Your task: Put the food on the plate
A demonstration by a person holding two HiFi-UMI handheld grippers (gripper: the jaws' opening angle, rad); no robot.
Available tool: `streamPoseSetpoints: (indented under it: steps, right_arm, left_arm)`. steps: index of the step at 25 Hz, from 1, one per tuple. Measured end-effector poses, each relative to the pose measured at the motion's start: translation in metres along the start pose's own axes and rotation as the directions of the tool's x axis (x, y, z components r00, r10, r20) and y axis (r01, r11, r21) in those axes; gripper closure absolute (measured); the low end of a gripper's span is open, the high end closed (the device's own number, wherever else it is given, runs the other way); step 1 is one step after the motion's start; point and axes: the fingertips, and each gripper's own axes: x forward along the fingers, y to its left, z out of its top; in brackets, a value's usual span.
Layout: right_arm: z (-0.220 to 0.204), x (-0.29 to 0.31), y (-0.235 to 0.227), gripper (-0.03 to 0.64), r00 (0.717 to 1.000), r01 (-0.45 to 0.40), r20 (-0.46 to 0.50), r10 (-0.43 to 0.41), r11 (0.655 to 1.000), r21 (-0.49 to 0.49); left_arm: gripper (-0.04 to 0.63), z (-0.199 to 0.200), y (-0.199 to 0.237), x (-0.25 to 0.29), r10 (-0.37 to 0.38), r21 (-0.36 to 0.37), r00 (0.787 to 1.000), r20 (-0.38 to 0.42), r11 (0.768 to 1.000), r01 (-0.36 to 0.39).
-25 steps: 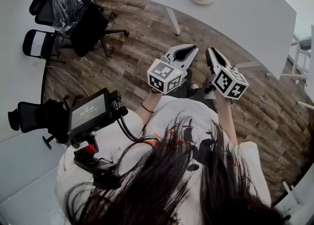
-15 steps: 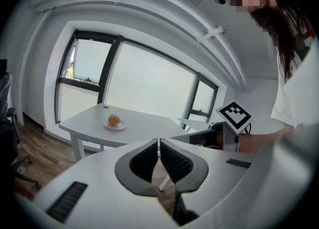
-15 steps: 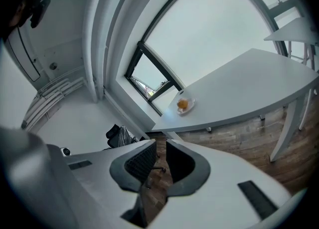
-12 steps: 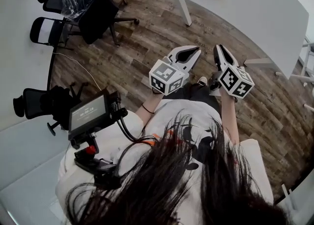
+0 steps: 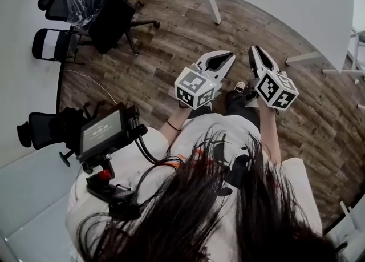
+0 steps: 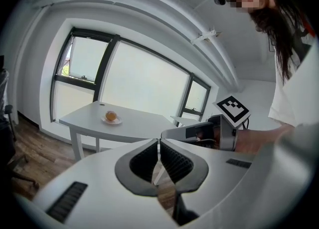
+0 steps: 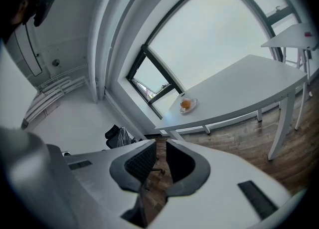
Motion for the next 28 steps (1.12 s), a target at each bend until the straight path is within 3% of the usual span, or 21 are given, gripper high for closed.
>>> streamPoseSetpoints:
  steps: [10,19,28]
  right_arm:
    - [-0.048,-0.045,0.091,0.548,0.999,0.027,0.04,-0.025,0.998,-0.049]
    - [-0.121,-0.106,0.164,0.548,0.995,0.06,0.078,-0.054,0.994,-0.089]
    - [-0.136,-0.122,0.176,0.548,0.997,0.073,0.036,-0.069,0.989,-0.127]
  left_arm:
    - [0.589,0.005,-0.015,-0.098,-0.061,0.04,0.996,0.067,0.998,0.058]
    - [0.589,-0.032,-0.039,-0.199,-0.087,0.041,0.99,0.108,0.996,0.083]
    - [0.589,-0.045,-0.052,-0.209,-0.095,-0.02,0.987,0.129,0.995,0.099]
